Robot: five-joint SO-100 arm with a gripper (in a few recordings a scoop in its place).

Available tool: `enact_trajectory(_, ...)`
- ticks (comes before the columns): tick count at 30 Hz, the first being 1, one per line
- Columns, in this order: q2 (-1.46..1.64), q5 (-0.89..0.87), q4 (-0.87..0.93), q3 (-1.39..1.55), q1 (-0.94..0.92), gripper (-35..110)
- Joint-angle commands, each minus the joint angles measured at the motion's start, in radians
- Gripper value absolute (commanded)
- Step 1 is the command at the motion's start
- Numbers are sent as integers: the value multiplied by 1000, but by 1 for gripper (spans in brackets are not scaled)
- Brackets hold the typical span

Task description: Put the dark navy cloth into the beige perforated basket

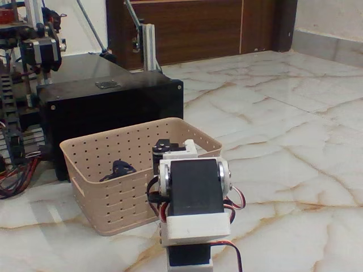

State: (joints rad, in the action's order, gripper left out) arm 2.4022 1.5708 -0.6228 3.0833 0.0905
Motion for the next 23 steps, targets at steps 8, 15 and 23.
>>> enact_trajectory(8, 15, 15, 0, -2, -6, 0)
enact_trajectory(15, 14, 18, 0, -2, -12, 0)
enact_trajectory(23, 14, 29, 0, -2, -15, 0)
